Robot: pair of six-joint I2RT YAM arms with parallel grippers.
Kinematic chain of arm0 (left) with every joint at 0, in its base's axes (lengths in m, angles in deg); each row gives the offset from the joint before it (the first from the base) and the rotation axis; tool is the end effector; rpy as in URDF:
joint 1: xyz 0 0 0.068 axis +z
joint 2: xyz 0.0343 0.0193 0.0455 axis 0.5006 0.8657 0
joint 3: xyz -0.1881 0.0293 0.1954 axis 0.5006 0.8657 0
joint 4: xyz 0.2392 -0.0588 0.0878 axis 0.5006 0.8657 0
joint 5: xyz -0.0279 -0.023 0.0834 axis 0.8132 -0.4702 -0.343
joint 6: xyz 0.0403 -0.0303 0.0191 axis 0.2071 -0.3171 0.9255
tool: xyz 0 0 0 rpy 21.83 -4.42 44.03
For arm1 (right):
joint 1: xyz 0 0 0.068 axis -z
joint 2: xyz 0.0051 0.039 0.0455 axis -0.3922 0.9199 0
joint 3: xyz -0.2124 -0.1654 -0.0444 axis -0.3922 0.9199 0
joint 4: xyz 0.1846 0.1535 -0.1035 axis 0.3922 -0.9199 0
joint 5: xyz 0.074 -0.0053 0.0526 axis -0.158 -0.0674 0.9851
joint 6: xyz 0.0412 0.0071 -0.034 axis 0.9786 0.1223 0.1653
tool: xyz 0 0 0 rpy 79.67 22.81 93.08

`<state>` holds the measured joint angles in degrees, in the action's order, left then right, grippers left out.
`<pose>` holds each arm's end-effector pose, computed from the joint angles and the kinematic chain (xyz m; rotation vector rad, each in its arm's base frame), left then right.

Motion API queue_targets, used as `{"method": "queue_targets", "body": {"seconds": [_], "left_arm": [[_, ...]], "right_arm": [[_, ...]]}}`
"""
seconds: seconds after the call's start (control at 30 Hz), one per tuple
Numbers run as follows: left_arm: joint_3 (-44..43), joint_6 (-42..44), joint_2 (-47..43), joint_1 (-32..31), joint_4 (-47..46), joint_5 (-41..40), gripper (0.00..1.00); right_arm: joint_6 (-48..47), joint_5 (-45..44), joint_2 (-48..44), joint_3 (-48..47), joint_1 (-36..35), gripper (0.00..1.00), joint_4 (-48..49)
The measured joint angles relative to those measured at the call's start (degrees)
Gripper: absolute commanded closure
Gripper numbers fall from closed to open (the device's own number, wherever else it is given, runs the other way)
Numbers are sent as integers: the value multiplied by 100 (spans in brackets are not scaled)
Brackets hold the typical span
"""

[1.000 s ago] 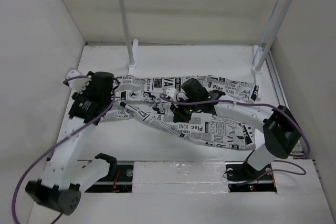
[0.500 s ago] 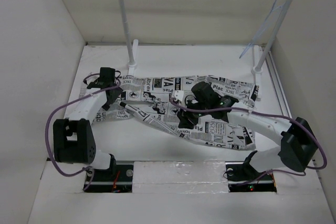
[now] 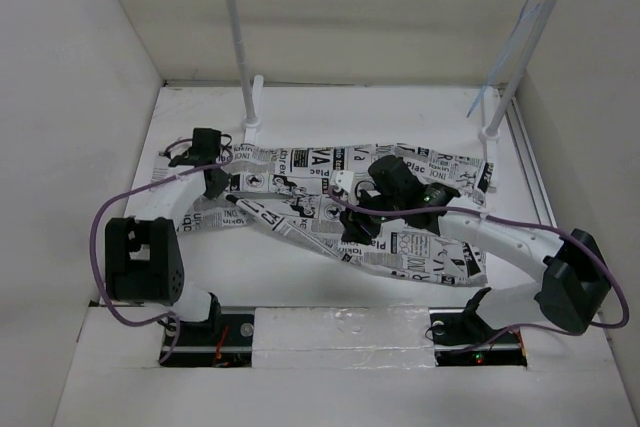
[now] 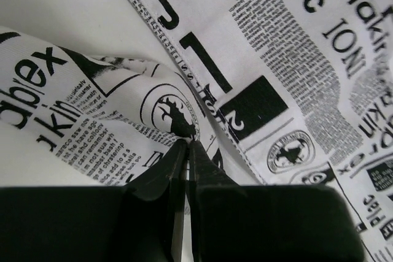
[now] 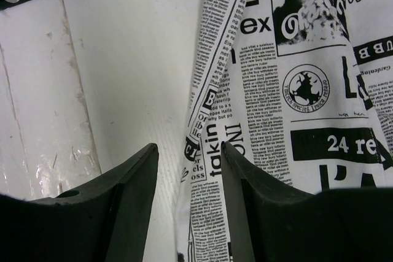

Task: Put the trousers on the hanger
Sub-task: Flatten out the trousers at the center of the board.

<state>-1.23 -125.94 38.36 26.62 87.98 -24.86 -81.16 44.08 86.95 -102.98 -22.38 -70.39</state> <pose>0.3056 -0.0089 0.2151 -1.0627 2.2485 -0.0521 0.1890 0.2161 0.2613 -1.4400 1.8909 0.8222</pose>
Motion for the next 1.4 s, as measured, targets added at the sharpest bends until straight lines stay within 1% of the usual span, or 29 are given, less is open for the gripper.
{"method": "queue_targets", "body": {"seconds": [0.13, 0.23, 0.37, 0.47, 0.5, 0.53, 0.57, 0.6, 0.63, 0.7, 0.73, 0.77, 0.83, 0.87, 0.9, 0.93, 0.97, 1.0, 1.07, 1.1, 1.13, 1.17, 1.2, 1.23, 1.27, 1.3, 1.33, 1.4], "left_arm": [[0, 11, -750, -96, 262, -44, 100], [87, -203, -1764, -260, 490, -114, 100], [813, -907, -3812, -356, 973, -129, 100], [1506, -1469, -5241, -356, 1635, -42, 100], [1530, -1657, -5294, -358, 1941, 13, 100], [1742, -1790, -5945, -363, 2199, 70, 100], [1722, -1882, -6037, -363, 2376, 94, 100], [1685, -1937, -6078, -363, 2505, 107, 95], [1611, -1978, -6085, -363, 2673, 107, 79], [1453, -2002, -6072, -363, 2927, 101, 67], [1353, -1982, -6072, -363, 3032, 76, 57], [1224, -1930, -6074, -363, 3130, 37, 53], [890, -1786, -6067, -363, 3174, -103, 48], [717, -1650, -6026, -363, 3150, -173, 48], [509, -1499, -5945, -361, 3071, -243, 48], [321, -1335, -5814, -363, 2909, -280, 48], [177, -1163, -5639, -363, 2699, -280, 48], [85, -968, -5399, -363, 2452, -254, 48], [-9, -608, -4780, -363, 1888, -98, 47], [-11, -426, -4417, -363, 1572, 35, 47], [-9, -264, -4039, -363, 1261, 181, 47], [-4, -122, -3698, -363, 977, 330, 47], [9, 22, -3340, -363, 691, 487, 47], [39, 142, -3040, -363, 448, 643, 48], [79, 267, -2754, -363, 234, 846, 48], [125, 385, -2540, -382, 57, 1025, 48], [175, 527, -2391, -433, -103, 1139, 48], [179, 820, -2212, -748, -282, 1097, 48]], "right_arm": [[-20, -76, -26, 0, 33, 49, -74], [-57, -107, -87, -2, 103, 49, -190], [-103, -140, -205, 2, 260, 49, -348], [-125, -205, -271, 105, 396, 49, -431], [-125, -205, -299, 238, 466, 49, -433], [-125, -197, -308, 367, 557, 49, -450], [-127, -197, -321, 483, 656, 49, -481], [-125, -203, -337, 586, 769, 49, -557], [-122, -225, -356, 678, 894, 48, -629], [-122, -269, -409, 793, 1182, 45, -767], [-120, -306, -459, 833, 1331, 44, -815], [-120, -326, -520, 850, 1513, 42, -883], [-114, -348, -660, 855, 1930, 42, -918], [-101, -350, -739, 855, 2170, 43, -911], [-94, -341, -813, 855, 2455, 49, -914], [-74, -304, -876, 855, 2721, 66, -901], [-52, -275, -927, 855, 2988, 93, -874], [-31, -247, -964, 857, 3246, 100, -844], [98, -184, -994, 859, 3755, 100, -791], [166, -170, -1005, 859, 3995, 99, -750], [232, -149, -1008, 863, 4260, 91, -702], [330, -138, -1016, 866, 4524, 72, -643], [439, -155, -1016, 870, 4791, 63, -579], [557, -168, -1021, 887, 5047, 52, -496], [662, -181, -1027, 916, 5324, 36, -396], [785, -203, -1027, 942, 5554, 32, -319], [903, -245, -1027, 973, 5764, 31, -236], [1073, -387, -1014, 1032, 6008, 30, -103]]}}
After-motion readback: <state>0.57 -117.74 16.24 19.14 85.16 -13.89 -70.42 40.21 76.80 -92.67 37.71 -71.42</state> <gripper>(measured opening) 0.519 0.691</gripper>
